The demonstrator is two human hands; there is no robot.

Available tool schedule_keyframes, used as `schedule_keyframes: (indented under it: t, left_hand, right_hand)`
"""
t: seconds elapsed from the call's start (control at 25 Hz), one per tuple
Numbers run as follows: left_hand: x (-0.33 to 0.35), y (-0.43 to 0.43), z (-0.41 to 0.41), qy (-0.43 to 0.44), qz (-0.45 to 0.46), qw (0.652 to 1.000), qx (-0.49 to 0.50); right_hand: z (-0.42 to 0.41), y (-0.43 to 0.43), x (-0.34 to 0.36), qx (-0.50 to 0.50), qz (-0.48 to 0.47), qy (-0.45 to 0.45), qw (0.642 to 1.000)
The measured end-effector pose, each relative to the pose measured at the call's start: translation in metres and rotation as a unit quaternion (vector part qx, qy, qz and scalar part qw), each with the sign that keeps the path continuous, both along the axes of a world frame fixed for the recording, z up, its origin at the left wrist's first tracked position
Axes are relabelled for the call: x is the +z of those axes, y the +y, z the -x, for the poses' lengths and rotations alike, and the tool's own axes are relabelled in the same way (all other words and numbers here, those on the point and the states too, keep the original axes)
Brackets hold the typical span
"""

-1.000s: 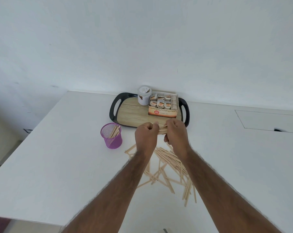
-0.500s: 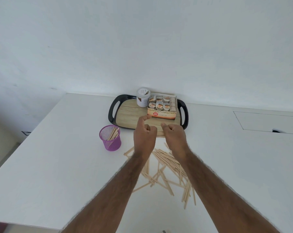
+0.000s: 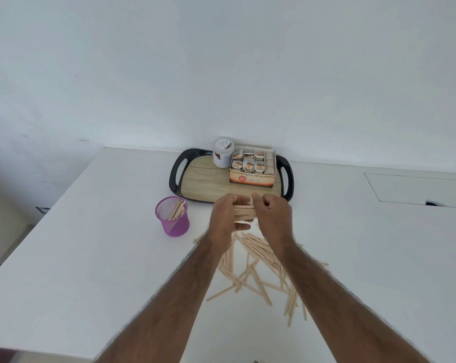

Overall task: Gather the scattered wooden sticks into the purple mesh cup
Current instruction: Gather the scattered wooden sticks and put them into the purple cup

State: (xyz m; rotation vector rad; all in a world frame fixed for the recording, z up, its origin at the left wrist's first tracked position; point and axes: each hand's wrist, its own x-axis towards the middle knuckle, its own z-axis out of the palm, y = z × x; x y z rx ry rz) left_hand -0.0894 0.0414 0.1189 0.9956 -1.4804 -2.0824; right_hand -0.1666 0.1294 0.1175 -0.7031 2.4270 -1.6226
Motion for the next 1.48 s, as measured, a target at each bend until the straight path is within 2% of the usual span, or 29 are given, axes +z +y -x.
schedule_keyframes:
  t: [0.2,0.32,0.48,0.56,0.64,0.76,0.84,1.04,1.24,1.36,1.4,1.48]
  left_hand:
    - [0.005,0.0,-0.002,-0.142,0.067,0.984,-0.084]
    - [0.003,-0.003,-0.001,-0.138,0.1,0.983,-0.074]
    - [-0.001,0.001,0.0,-0.124,0.175,0.976,-0.036]
    - [-0.002,-0.002,-0.001,-0.112,0.193,0.974,-0.029]
    - [-0.005,-0.007,-0.006,-0.096,0.191,0.977,-0.022]
    - [-0.013,-0.016,-0.018,-0.081,0.161,0.984,-0.006]
    - [-0.019,-0.02,-0.025,-0.082,0.156,0.984,-0.002]
    - [-0.029,-0.024,-0.037,-0.069,0.162,0.984,0.015]
    - [-0.043,-0.033,-0.053,-0.058,0.152,0.987,0.019]
    - [-0.062,-0.031,-0.064,-0.042,0.132,0.988,0.072]
    - [-0.071,-0.03,-0.072,-0.061,0.155,0.981,0.098]
    - [-0.098,-0.029,-0.096,-0.16,0.29,0.938,0.105]
  right_hand:
    - [0.0,0.003,-0.001,-0.03,0.031,0.021,0.999]
    - [0.002,0.005,-0.001,-0.032,0.029,-0.007,0.999]
    - [0.006,0.004,0.0,-0.043,-0.019,-0.074,0.996]
    - [0.007,0.005,0.002,-0.002,-0.008,-0.091,0.996]
    - [0.01,0.008,0.006,0.062,0.045,-0.157,0.985]
    - [0.016,0.015,0.015,0.166,0.107,-0.274,0.941]
    - [0.02,0.019,0.016,0.205,0.115,-0.308,0.922]
    - [0.017,0.019,0.014,0.217,0.105,-0.303,0.922]
    - [0.007,0.006,0.011,0.211,0.069,-0.239,0.945]
    - [0.001,-0.004,0.01,0.202,0.05,-0.209,0.956]
    - [0.001,-0.008,0.011,0.198,0.038,-0.195,0.96]
    - [0.0,-0.018,0.015,0.184,0.014,-0.158,0.97]
